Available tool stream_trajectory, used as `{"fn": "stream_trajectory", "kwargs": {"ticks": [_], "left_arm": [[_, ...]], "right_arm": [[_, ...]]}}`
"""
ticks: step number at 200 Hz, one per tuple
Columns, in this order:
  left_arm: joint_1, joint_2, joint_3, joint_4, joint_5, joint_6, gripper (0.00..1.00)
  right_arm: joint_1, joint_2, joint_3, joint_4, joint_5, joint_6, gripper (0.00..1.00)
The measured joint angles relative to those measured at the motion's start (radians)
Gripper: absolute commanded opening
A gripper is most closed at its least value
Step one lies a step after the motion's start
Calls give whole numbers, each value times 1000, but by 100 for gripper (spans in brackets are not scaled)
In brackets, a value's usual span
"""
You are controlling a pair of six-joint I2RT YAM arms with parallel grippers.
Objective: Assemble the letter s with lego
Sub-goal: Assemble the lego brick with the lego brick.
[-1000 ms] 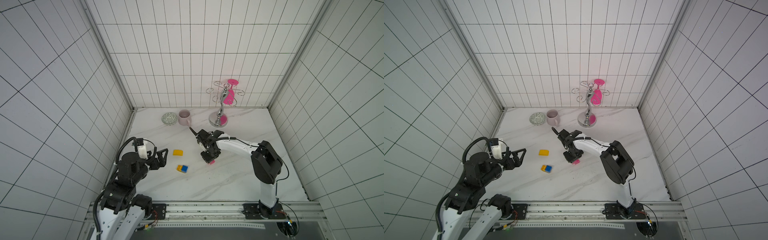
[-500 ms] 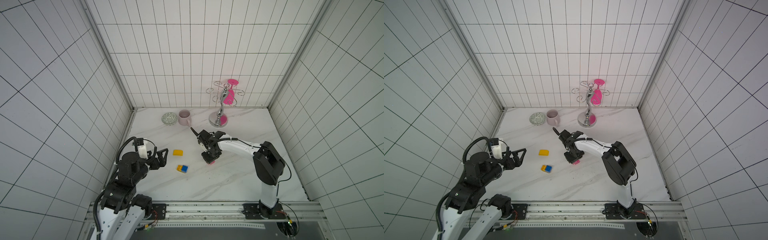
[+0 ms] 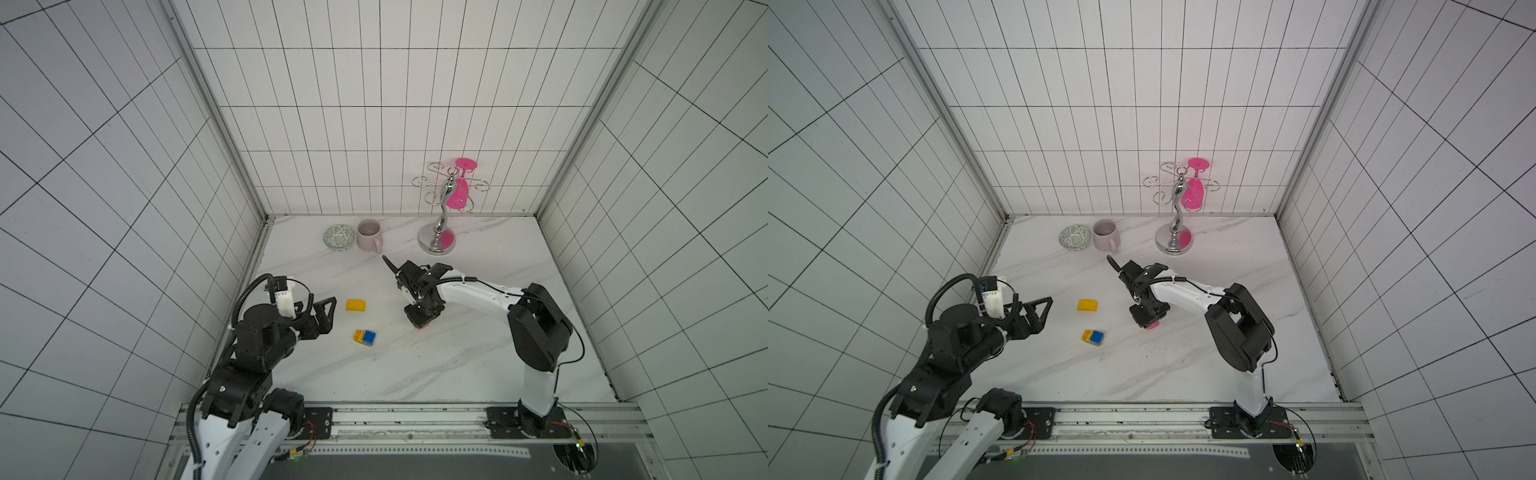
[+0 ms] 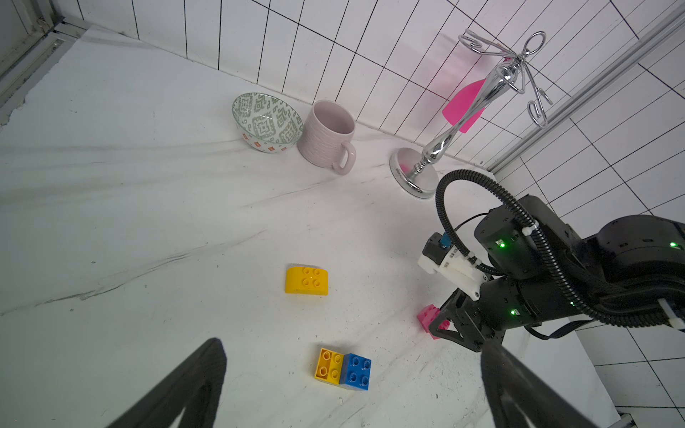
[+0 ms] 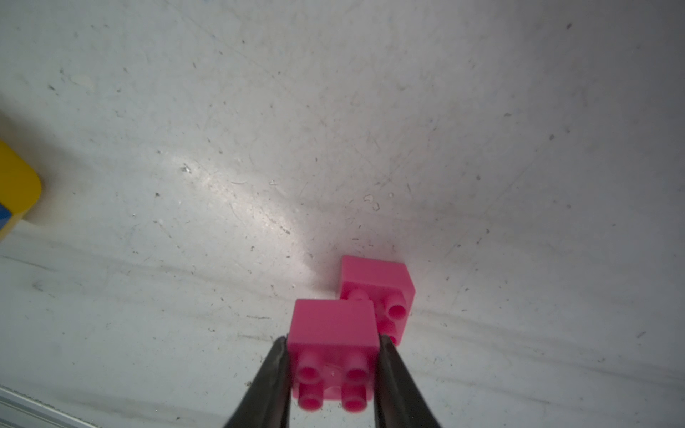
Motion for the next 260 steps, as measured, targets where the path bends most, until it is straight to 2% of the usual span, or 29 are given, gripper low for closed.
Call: {"fn": "stream_trajectory", "kwargs": {"ticks": [82, 144, 201, 223, 260], "left_arm": [[0, 0, 0, 0, 0, 0, 99], [0, 0, 0, 0, 0, 0, 99], [0, 1, 0, 0, 0, 0, 99], [0, 1, 0, 0, 0, 0, 99], [0, 1, 0, 0, 0, 0, 99]], "right_arm": [[-3, 11, 6, 6, -8, -6, 23], [-14, -8, -33, 52, -48, 53, 25], [-14, -23, -52, 74, -26, 72, 34], [-14, -23, -54, 75, -19, 74, 45], [-14, -25, -60, 63, -2, 76, 54]]}}
